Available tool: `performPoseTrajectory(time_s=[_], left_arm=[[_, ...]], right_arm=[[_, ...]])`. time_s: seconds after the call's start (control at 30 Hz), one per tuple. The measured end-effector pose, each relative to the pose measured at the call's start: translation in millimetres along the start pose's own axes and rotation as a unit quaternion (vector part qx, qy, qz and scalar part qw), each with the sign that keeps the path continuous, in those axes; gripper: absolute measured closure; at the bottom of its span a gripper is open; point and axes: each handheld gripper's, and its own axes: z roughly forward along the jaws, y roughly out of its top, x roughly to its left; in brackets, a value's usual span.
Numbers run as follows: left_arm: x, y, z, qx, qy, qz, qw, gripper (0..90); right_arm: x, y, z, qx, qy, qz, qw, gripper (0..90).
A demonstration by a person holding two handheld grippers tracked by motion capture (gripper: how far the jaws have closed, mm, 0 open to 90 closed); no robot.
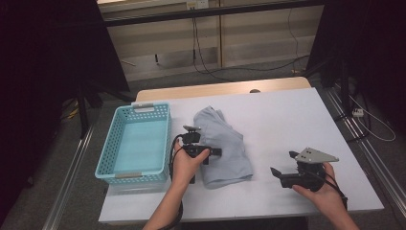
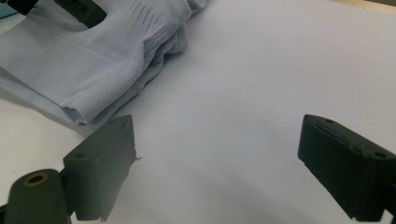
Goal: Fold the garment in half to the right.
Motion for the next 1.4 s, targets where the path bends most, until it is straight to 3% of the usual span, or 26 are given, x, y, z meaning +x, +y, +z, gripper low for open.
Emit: performPoseTrajectory(time_s=[0.4,0.53,0.93,1.2,1.4], left_arm=[[-5.3,2.8,6.4,0.002,-0.013,0.001,0.9999,47.2],[-6.6,3.2,7.9,0.001,-0.016,-0.009,0.9998,55.2],[-10.6,4.1,10.1,0.000,-0.010,0.002,0.9999,71.0],[-13.9,6.1,10.1,0.003,-0.007,0.001,1.0000,74.0],[-11.1,10.3,3.6,0.011,-0.021,-0.010,0.9997,74.2]], right_arm=[[-0.8,-0.2,-1.0,-0.002,-0.002,0.001,1.0000,11.0],[-1.0,-0.2,-1.8,-0.003,-0.003,0.004,1.0000,11.0],[-1.7,0.4,-2.2,-0.005,-0.003,0.006,1.0000,10.9],[-2.5,0.9,-2.5,-0.006,-0.003,0.009,0.9999,10.6],[-2.0,2.0,-0.9,-0.007,0.001,0.009,0.9999,10.5]])
